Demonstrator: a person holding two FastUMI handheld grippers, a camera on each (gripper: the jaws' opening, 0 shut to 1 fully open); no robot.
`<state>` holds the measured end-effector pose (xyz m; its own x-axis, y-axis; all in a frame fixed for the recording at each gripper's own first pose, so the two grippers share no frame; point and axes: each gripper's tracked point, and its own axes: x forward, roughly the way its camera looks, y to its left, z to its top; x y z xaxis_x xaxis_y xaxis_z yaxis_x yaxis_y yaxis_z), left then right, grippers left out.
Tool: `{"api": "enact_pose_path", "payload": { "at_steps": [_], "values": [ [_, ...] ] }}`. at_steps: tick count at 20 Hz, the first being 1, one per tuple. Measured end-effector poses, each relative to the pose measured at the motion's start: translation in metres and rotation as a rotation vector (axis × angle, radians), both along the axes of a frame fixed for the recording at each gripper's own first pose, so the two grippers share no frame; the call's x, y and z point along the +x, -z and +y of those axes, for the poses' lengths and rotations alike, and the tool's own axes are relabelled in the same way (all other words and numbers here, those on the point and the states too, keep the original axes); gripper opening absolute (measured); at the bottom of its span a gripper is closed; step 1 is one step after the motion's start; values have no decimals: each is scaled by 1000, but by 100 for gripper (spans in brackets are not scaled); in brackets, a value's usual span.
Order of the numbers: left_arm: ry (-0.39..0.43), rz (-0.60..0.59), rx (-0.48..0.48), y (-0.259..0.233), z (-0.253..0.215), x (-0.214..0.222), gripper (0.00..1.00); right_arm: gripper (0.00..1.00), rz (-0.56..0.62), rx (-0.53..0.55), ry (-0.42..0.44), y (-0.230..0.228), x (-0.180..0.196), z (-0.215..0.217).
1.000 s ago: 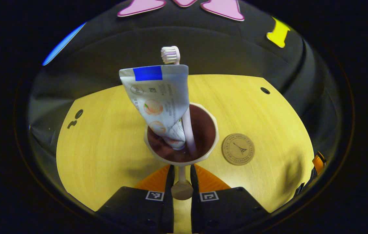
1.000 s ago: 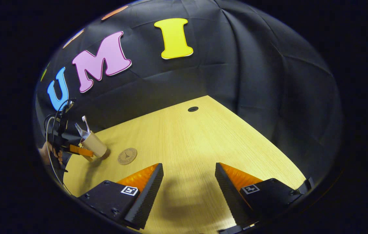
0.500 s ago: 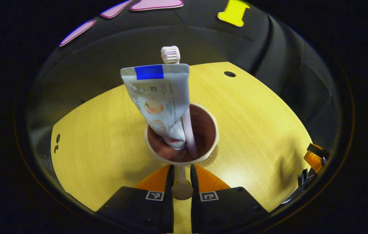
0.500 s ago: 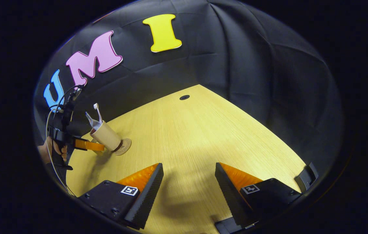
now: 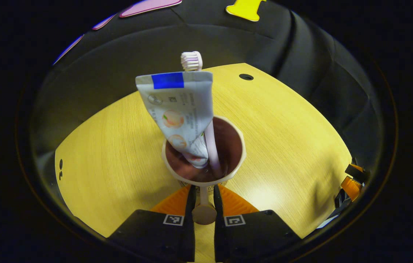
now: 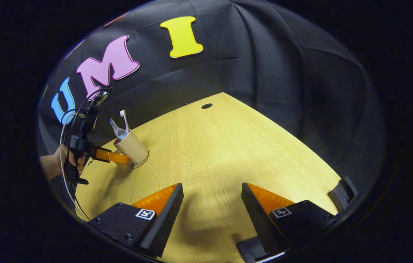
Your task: Put the toothbrush and toothpaste on the desktop into the cup, then pick up the cup and place it on the coaster on the desktop.
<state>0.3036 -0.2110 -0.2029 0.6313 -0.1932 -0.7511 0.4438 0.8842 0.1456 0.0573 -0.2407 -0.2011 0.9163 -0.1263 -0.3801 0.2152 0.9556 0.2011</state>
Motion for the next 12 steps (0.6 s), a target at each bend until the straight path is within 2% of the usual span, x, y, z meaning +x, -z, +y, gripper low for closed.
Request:
{"api": "enact_pose_path", "payload": {
  "at_steps": [2, 3, 5, 7, 12],
  "values": [
    [-10, 3, -5, 0, -1, 2, 26, 98, 3, 4, -4, 1, -1, 1],
    [-10, 1, -2, 0, -3, 1, 31, 98, 5, 4, -6, 2, 0, 3],
    [-5, -5, 11, -1, -5, -4, 34, 98, 4, 4, -15, 0, 1, 5],
    [-1, -10, -6, -7, -4, -6, 31, 98, 1, 2, -24, -2, 2, 7],
    [-44, -86, -12, -27, 15, -18, 99, 98, -14, -7, -58, -14, 8, 21]
  ]
}}
